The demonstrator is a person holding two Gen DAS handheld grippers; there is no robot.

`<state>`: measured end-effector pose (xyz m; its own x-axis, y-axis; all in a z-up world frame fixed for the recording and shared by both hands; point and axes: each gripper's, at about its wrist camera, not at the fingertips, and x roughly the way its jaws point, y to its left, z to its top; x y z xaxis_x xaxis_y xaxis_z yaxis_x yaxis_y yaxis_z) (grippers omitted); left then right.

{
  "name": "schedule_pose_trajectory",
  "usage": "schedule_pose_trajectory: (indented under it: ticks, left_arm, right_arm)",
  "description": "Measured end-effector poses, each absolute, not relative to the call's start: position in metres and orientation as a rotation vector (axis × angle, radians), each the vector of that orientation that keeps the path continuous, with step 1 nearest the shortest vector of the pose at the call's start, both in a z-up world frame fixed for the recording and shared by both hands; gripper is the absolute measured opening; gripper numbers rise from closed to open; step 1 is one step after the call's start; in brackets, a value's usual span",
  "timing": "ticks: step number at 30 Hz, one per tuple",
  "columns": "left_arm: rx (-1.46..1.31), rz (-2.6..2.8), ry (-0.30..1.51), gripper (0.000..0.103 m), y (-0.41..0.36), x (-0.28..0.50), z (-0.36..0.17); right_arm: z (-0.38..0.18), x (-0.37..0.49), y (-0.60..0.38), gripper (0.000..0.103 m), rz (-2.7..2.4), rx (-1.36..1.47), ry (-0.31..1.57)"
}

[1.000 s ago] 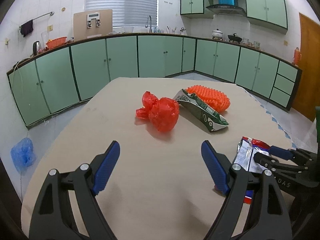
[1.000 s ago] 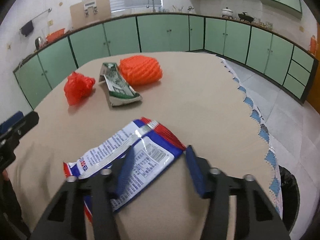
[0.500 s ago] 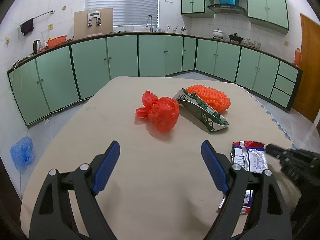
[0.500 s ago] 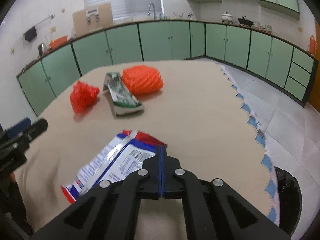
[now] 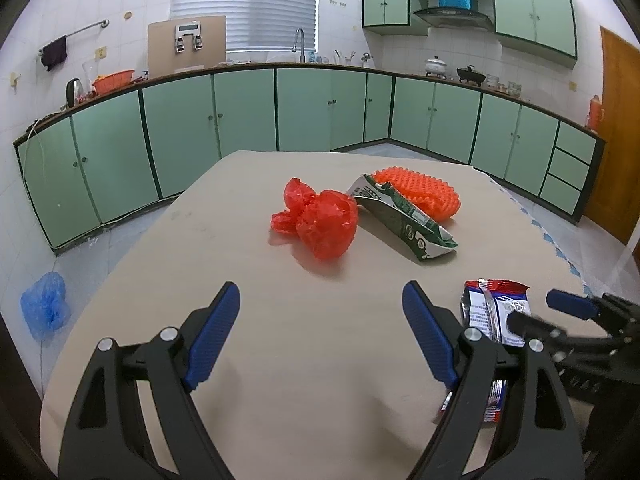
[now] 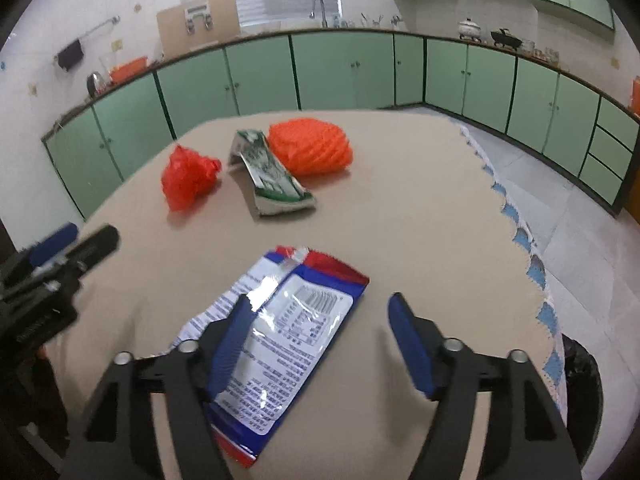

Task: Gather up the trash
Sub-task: 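Grasp the white-blue snack wrapper with the right tool, then grasp the red plastic bag with the left tool while the right holds the wrapper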

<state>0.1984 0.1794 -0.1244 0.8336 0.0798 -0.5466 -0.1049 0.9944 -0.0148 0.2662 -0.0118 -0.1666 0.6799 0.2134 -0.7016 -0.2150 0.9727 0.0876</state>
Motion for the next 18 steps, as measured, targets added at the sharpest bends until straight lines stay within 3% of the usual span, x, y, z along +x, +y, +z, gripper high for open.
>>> schedule_pose_trajectory:
  ticks: [4,5,8,11,18]
  left_arm:
    - [-0.050,0.100,0.577,0.081,0.182,0.199,-0.125]
    - [-0.050,0.099,0.577,0.081,0.182,0.199,-0.126]
    - [-0.052,0.099,0.582,0.081,0.183,0.200,-0.127]
    - [-0.058,0.100,0.585,0.081,0.185,0.200,-0.129]
    - [-0.059,0.104,0.592,0.081,0.187,0.201,-0.129]
  right_arm:
    - [-0.179,0.272,-0.012,0.074,0.238,0.027,0.837]
    - [-0.179,0.272,-0.011,0.070,0.235,0.016,0.836]
    - [-0.179,0.268,-0.005,0.030,0.242,-0.013,0.808]
    - [-0.179,0.269,-0.007,0.010,0.242,-0.001,0.798]
    - [-0.166,0.264,-0.014,0.003,0.249,0.037,0.744]
